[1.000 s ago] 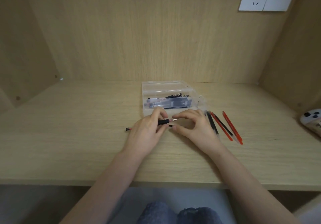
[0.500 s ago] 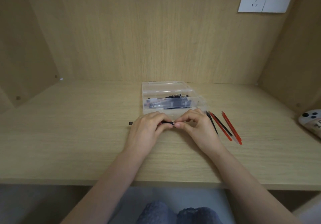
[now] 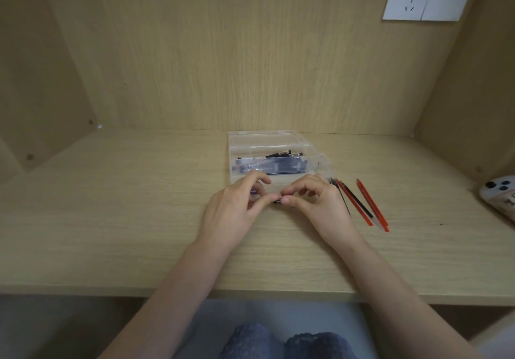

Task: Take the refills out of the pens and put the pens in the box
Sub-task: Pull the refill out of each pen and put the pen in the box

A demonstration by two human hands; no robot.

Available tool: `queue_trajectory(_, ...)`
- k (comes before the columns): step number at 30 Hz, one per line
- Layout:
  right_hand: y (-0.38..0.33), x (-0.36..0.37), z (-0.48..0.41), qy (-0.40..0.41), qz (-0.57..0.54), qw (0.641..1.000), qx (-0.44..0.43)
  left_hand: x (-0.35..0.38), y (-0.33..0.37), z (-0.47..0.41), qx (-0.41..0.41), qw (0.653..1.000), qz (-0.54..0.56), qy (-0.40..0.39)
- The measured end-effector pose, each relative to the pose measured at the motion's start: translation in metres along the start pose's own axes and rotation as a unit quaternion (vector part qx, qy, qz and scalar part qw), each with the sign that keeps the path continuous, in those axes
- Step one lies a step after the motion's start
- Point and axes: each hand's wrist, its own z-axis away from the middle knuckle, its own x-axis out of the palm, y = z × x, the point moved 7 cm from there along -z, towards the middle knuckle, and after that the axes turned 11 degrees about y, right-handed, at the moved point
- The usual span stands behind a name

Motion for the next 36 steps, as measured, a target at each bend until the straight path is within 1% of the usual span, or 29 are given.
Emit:
queue_trajectory(3, 0.0, 0.0, -0.001, 0.001, -0.001, 1.0, 0.001, 0.001, -0.001, 0.0, 0.007, 1.0, -0.01, -0.008)
queue_trajectory(7, 0.001, -0.002, -0.001, 0.007, 0.001, 1.0, 0.011, 0.001, -0.005, 0.001, -0.013, 1.0, -0.001, 0.005)
queue_trajectory(11, 0.0, -0.002, 0.0, 0.013, 0.003, 1.0, 0.003, 0.0, -0.002, 0.001, -0.005, 1.0, 0.003, 0.017)
queue_trajectory(18, 0.0, -0.004, 0.0, 0.017, -0.049, 0.998, 0.026, 0.001, -0.006, 0.001, -0.007, 1.0, 0.005, 0.012)
queue_trajectory(23, -0.003, -0.008, -0.001, 0.032, -0.063, 0.997, 0.016, 0.001, -0.008, 0.0, -0.016, 0.999, 0.013, 0.025)
queue_trajectory(28, 0.009, -0.001, -0.002, 0.01, 0.018, 0.999, 0.024, 0.0, -0.008, 0.0, -0.017, 0.999, 0.016, 0.027)
queue_trajectory(32, 0.008, -0.002, -0.002, 0.015, 0.005, 0.999, 0.037, 0.001, -0.008, 0.001, -0.018, 0.999, 0.017, 0.025)
queue_trajectory(36, 0.005, -0.004, -0.001, 0.011, 0.01, 1.0, 0.021, 0.001, -0.01, 0.0, -0.026, 0.999, 0.026, 0.029)
